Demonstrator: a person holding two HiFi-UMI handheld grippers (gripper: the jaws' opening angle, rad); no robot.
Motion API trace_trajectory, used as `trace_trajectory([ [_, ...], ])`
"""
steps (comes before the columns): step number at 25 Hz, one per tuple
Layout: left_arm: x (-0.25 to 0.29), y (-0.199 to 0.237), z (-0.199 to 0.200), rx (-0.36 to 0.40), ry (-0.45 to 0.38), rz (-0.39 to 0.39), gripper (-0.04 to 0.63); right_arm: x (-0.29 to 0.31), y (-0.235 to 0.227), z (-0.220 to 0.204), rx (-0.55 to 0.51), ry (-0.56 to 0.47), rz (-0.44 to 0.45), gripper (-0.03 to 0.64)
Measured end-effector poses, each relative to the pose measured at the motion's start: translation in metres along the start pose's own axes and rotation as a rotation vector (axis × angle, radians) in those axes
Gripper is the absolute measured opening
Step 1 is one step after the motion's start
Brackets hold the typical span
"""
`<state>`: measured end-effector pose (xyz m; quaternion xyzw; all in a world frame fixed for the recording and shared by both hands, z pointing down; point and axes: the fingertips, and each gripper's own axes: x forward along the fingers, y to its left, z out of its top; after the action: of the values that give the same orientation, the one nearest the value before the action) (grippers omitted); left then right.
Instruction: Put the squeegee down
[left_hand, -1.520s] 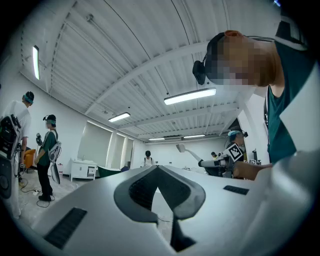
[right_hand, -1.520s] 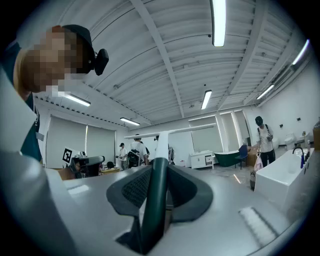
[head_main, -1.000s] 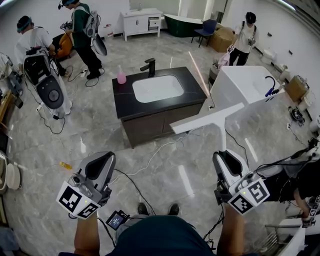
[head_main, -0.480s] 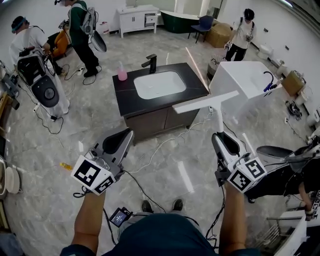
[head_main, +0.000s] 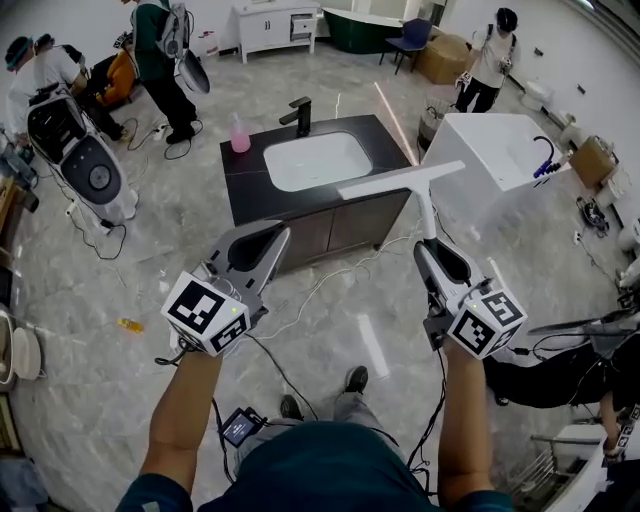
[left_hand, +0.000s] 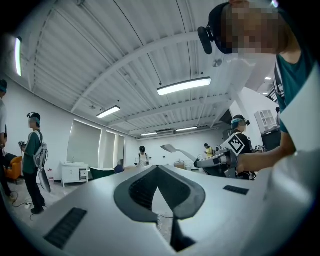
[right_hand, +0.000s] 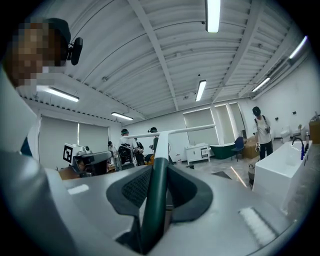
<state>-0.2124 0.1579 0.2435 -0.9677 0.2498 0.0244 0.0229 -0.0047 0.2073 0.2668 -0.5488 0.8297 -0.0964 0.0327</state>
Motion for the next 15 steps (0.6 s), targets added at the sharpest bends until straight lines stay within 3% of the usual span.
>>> trace_trajectory([
  [15,0.146,-0.018,-0.028,-0.022,0.039,0.094,0.005,0.011,-0.151,-0.004,0.035,0.032,0.087,0.103],
])
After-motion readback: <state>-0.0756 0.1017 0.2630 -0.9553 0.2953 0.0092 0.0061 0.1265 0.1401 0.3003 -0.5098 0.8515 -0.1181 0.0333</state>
